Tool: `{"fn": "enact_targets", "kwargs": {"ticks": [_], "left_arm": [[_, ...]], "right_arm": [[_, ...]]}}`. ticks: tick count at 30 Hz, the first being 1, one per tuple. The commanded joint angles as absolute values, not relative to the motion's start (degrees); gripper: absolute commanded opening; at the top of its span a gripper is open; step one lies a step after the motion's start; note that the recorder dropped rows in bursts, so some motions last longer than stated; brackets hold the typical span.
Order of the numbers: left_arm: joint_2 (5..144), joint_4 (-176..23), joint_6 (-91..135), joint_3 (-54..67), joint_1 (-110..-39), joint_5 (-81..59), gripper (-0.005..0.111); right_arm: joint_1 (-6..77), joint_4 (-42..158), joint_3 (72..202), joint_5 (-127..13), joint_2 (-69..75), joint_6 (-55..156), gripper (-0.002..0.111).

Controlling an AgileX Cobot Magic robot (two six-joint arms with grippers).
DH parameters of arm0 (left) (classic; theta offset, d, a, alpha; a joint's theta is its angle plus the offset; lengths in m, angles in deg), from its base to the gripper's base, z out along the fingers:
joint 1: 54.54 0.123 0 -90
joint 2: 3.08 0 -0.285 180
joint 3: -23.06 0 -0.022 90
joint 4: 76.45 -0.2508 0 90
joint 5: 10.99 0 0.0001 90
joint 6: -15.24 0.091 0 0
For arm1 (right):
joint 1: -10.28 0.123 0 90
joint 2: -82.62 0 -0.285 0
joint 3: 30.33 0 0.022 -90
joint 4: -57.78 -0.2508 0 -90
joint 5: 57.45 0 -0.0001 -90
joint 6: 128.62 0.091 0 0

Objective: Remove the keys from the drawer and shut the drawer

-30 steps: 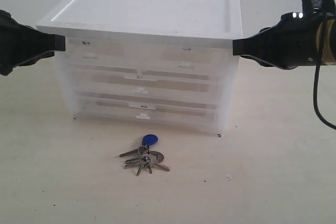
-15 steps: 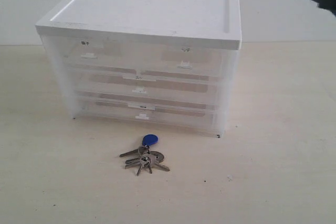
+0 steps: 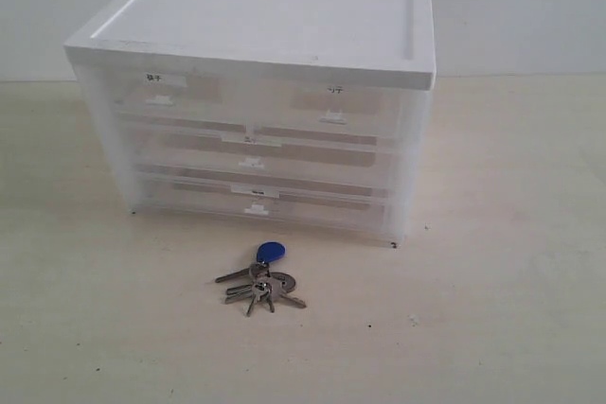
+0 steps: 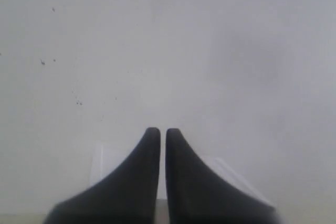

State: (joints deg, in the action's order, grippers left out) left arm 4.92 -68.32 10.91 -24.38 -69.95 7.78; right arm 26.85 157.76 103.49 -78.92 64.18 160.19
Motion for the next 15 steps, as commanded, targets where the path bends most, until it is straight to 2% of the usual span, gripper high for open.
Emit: {"fn": "enact_targets", "kwargs": {"ticks": [1, 15], "left_arm": [[4.71, -67.93, 10.53, -25.24, -70.35, 13.98, 0.005], [4.71, -67.93, 9.25, -29.33, -70.35, 14.96, 0.005]], "right_arm": [[26.80, 157.73, 102.92, -82.31, 68.05, 160.46, 0.000], [26.80, 157.73, 102.92, -86.25, 68.39, 160.32, 0.000]]}}
